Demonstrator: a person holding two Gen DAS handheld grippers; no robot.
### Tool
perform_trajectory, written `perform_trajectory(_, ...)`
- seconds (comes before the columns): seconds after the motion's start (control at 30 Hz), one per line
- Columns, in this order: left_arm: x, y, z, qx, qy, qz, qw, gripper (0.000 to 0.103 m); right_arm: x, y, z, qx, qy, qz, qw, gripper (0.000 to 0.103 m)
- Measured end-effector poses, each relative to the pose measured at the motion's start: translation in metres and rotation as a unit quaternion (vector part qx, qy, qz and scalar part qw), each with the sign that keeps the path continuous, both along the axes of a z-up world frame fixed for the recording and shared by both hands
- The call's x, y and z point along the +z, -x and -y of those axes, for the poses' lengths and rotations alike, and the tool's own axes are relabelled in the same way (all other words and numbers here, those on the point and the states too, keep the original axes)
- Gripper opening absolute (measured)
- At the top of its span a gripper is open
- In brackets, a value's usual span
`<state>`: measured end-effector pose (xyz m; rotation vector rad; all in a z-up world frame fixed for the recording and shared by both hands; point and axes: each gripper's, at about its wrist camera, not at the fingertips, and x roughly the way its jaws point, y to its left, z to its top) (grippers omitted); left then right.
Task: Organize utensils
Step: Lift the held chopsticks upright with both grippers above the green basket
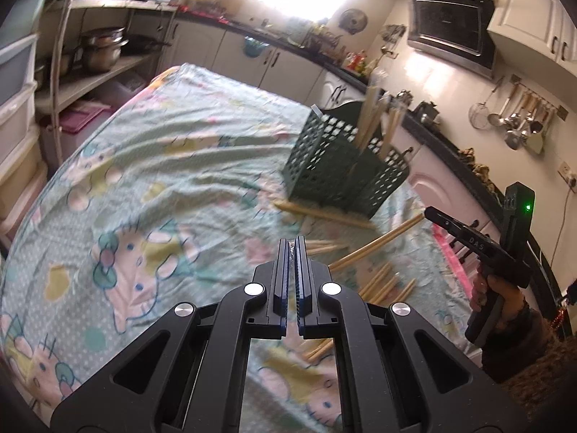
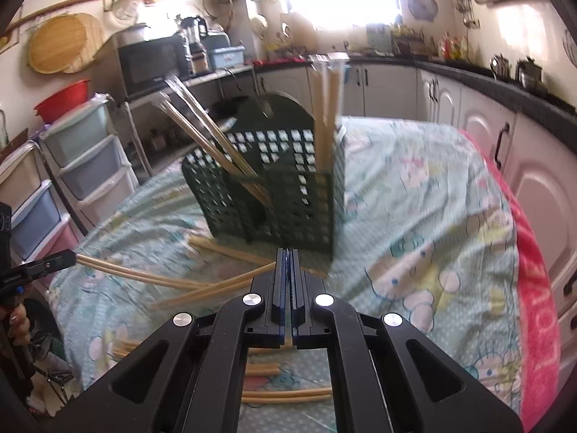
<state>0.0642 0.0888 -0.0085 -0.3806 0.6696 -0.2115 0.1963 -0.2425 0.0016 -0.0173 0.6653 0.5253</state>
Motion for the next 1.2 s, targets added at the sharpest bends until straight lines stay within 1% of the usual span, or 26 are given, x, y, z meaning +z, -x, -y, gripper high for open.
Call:
perform_trajectory(0.17, 0.016, -0.006, 0.012, -0.018, -0.004, 0.018, 0.9997, 0.001, 0.02, 0.009, -0.008, 0.016, 0.001, 0.024, 1.0, 0.002)
perform_trajectory(0.47, 0.043, -0.025, 0.037, -0.057, -0.006, 0.051, 0.9971, 0.001, 0.038, 0.019, -0.013, 0.022, 0.01, 0.048, 0.999, 0.002)
perform_trajectory(0.6, 0.056, -0.035, 0.049, -0.073, -0.006, 0.066, 0.9951, 0.001, 0.047, 0.022, -0.013, 0.021, 0.01, 0.059, 0.998, 0.002)
perform_trajectory(0.83, 0.078, -0.047, 0.068, -0.101, -0.003, 0.095, 0.9904, 0.001, 0.071, 0.028, -0.011, 0.017, 0.011, 0.087, 0.996, 0.002)
perform_trajectory(1.2, 0.112, -0.061, 0.084, -0.127, 0.002, 0.133, 0.983, 0.001, 0.107, 0.036, -0.001, 0.002, 0.013, 0.129, 0.992, 0.002)
